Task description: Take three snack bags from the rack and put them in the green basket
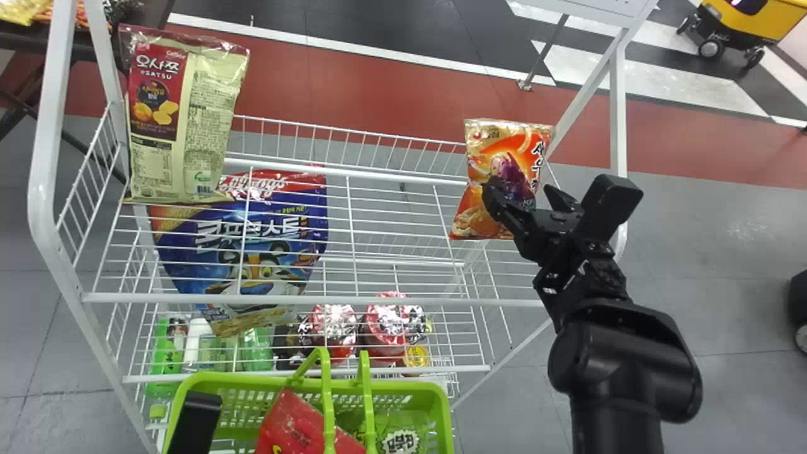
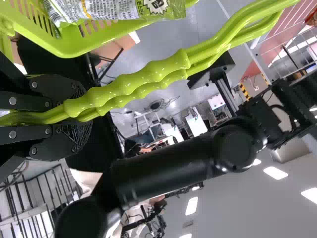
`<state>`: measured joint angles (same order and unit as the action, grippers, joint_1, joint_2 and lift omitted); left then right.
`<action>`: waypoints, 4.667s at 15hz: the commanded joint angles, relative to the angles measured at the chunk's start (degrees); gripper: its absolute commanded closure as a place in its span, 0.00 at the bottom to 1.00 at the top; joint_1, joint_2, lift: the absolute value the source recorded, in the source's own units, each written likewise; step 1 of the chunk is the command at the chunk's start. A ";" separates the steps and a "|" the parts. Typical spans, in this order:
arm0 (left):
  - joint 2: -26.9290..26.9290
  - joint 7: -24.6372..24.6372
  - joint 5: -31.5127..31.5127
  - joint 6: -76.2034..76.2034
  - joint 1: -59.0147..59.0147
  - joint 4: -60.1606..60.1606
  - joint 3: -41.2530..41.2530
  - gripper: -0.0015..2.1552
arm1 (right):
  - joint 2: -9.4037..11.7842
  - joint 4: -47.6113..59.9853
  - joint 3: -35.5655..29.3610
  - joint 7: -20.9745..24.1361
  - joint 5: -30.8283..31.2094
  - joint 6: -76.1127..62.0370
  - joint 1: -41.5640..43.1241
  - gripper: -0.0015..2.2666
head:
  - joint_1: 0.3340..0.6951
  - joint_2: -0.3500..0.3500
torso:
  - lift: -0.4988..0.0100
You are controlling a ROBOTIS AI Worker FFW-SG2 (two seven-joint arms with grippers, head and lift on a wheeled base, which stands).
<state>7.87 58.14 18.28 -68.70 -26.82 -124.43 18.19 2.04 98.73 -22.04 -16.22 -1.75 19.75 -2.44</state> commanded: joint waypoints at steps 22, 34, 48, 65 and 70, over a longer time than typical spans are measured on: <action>-0.23 -0.05 -0.26 0.18 -1.40 -0.28 -0.70 0.84 | -1.25 44.88 -14.87 -14.37 -26.90 36.29 -35.01 0.97 | 1.00 0.00 | 0.97; -0.75 -0.66 -0.88 0.18 -0.78 -0.02 0.62 0.84 | 3.59 44.88 0.16 -16.57 -31.47 69.51 -40.19 0.97 | 1.00 0.00 | 0.97; -0.93 -0.22 0.18 0.01 1.50 1.91 0.79 0.84 | 2.88 37.23 7.37 -8.04 -18.99 -7.31 -46.87 0.03 | 1.00 0.00 | 0.97; -0.49 -2.51 0.35 0.89 -1.84 -0.28 -0.88 0.84 | 0.25 35.30 22.40 6.28 -8.53 -19.44 -45.99 0.03 | 1.00 0.00 | 0.97; -0.49 -2.59 0.35 0.89 -2.10 -0.46 -1.05 0.84 | 0.25 35.47 22.31 5.76 -8.71 -19.44 -45.99 0.03 | 1.00 0.00 | 0.97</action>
<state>7.38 55.54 18.63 -67.73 -28.91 -124.88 17.18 2.28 134.20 0.26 -10.44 -10.44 0.32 -48.42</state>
